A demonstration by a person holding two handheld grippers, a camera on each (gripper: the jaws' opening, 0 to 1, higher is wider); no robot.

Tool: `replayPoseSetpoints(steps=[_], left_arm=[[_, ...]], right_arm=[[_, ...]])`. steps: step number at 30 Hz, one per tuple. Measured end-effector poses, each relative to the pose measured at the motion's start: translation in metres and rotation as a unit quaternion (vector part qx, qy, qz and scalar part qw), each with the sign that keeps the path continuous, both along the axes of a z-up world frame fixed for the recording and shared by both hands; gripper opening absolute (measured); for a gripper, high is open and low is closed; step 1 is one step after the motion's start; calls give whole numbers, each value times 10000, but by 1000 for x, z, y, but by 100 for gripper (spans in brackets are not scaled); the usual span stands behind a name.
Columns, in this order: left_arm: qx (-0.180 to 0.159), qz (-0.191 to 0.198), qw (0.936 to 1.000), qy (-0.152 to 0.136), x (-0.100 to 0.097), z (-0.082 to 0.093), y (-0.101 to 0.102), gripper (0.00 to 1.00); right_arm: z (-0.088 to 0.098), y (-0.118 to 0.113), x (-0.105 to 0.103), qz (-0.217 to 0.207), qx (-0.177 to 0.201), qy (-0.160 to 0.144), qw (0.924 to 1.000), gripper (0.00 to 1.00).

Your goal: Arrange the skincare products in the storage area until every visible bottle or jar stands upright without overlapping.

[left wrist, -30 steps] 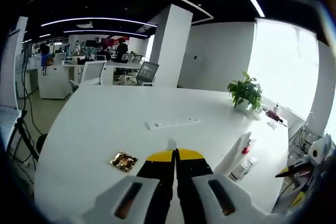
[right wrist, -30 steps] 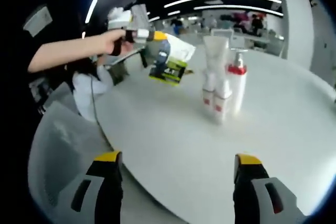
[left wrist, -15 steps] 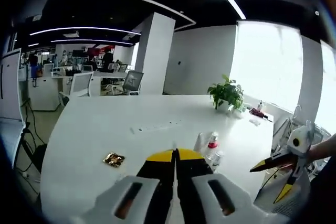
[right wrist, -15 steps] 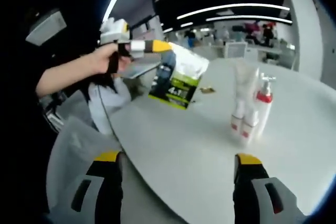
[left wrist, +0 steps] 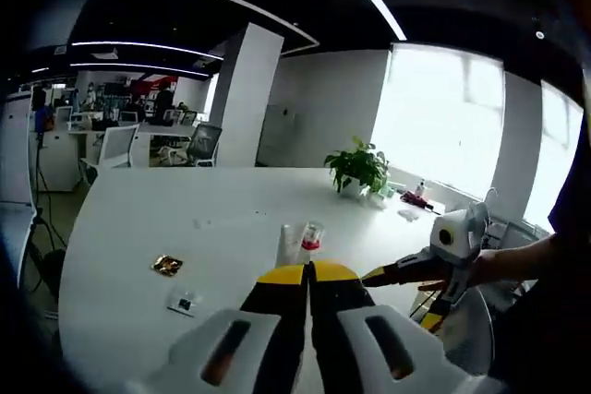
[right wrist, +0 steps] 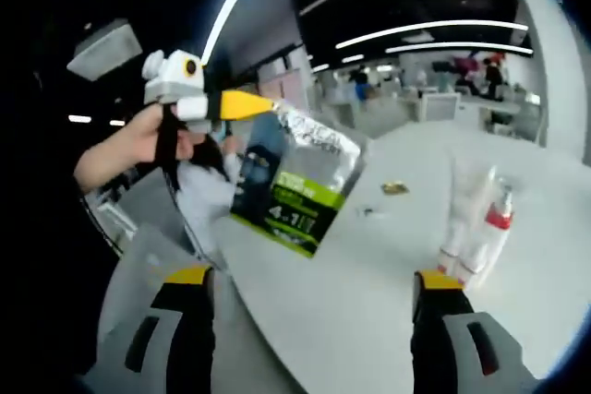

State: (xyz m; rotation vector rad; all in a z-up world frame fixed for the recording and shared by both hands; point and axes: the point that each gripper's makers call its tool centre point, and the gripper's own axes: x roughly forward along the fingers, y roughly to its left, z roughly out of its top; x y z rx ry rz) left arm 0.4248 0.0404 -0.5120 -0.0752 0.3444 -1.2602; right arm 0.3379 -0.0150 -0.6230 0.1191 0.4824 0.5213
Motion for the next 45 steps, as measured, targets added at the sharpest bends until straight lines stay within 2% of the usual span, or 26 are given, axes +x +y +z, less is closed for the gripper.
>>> replayPoseSetpoints(steps=[5, 8, 10, 16, 18, 21, 27, 30, 34, 35, 38, 43, 44, 45], left_arm=[[-303, -234, 9992, -70, -20, 26, -5, 4], [-497, -397, 9980, -61, -32, 40, -8, 4], [-510, -521, 9973, -105, -40, 46, -10, 4], [-642, -878, 9939, -153, -59, 59, -13, 4], [-648, -1034, 9924, -139, -65, 60, -15, 4], [-658, -1251, 9899, -121, -74, 61, -15, 4], [-871, -1509, 9847, 27, -83, 67, -17, 4], [-969, -1639, 9816, 136, -88, 69, -18, 4], [-990, -1692, 9805, 140, -90, 69, -19, 4], [-1194, -1691, 9778, 310, -91, 75, -19, 4], [-1223, -1653, 9780, 342, -89, 74, -19, 4], [-1262, -1696, 9768, 338, -97, 77, -21, 4], [-1254, -1703, 9768, 333, -97, 77, -22, 4], [-1253, -1705, 9768, 329, -98, 76, -22, 4]], right_arm=[[11, 12, -2, 225, 277, -64, 9993, 91], [24, 15, -1, 315, 455, -182, 9983, 92], [32, 17, 0, 385, 551, -305, 9973, 94], [36, 19, 1, 678, 562, -334, 9956, 96], [39, 24, -2, 901, 684, -328, 9930, 95], [42, 32, -8, 1244, 649, -369, 9894, 91], [60, 41, -7, 1445, 879, -653, 9834, 77], [71, 48, -9, 1604, 975, -844, 9786, 68], [83, 55, -14, 1775, 1080, -1058, 9724, 52], [81, 54, -13, 1721, 1054, -1033, 9740, 50], [81, 50, -14, 1681, 998, -1137, 9741, 31], [84, 47, -16, 1578, 1116, -1259, 9730, 18], [85, 47, -17, 1582, 1117, -1298, 9724, 12], [86, 46, -16, 1529, 1087, -1363, 9727, 0]])
